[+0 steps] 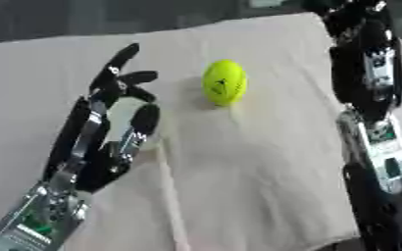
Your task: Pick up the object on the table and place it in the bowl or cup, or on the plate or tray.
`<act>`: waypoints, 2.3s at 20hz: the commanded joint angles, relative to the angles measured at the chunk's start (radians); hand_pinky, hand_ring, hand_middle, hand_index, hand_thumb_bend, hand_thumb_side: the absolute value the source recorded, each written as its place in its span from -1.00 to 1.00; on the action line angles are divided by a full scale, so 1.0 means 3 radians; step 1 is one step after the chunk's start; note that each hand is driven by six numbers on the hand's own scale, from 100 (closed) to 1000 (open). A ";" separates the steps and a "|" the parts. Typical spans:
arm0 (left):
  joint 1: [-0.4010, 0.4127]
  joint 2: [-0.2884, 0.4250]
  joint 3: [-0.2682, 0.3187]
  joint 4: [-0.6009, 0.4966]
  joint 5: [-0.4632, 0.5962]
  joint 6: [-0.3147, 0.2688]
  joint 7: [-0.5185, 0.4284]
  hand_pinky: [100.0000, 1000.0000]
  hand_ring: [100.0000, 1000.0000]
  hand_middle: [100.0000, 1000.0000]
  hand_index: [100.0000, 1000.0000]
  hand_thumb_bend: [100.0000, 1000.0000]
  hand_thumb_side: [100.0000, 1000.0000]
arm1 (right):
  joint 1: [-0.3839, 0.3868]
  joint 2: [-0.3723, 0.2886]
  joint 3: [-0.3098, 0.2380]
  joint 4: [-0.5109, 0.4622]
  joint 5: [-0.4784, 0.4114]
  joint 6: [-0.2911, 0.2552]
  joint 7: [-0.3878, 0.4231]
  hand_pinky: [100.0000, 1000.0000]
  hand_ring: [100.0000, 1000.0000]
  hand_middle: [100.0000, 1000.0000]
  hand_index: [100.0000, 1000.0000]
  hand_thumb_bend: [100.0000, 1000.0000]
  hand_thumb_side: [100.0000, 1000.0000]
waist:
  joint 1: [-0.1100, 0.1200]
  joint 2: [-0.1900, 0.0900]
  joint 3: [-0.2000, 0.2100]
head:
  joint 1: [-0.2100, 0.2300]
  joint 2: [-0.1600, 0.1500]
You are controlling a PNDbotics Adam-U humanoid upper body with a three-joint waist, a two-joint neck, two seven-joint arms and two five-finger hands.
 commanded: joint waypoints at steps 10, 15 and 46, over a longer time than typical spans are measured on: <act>-0.0013 -0.0026 0.0012 -0.0056 -0.0108 -0.0045 0.0168 0.43 0.25 1.00 0.62 -0.43 1.00 | -0.0017 -0.0008 0.0002 -0.0051 -0.0003 0.0006 0.0042 0.64 0.81 0.81 0.91 -1.00 0.62 | 0.0002 -0.0045 0.0001 | 0.0017 -0.0023; -0.0025 -0.0038 0.0013 -0.0056 -0.0133 -0.0070 0.0197 0.39 0.25 1.00 0.60 -0.42 1.00 | -0.0009 -0.0016 0.0007 -0.0049 -0.0005 0.0006 0.0054 0.64 0.81 0.81 0.92 -1.00 0.62 | 0.0004 -0.0047 0.0008 | 0.0039 -0.0051; -0.0873 0.0632 -0.0170 -0.0056 -0.0381 0.0911 -0.0789 0.67 0.56 1.00 0.91 -0.38 1.00 | 0.0031 -0.0027 0.0076 -0.0119 -0.0068 0.0098 0.0182 0.65 0.82 0.82 0.93 -1.00 0.65 | 0.0273 -0.0028 -0.0234 | 0.0199 -0.0249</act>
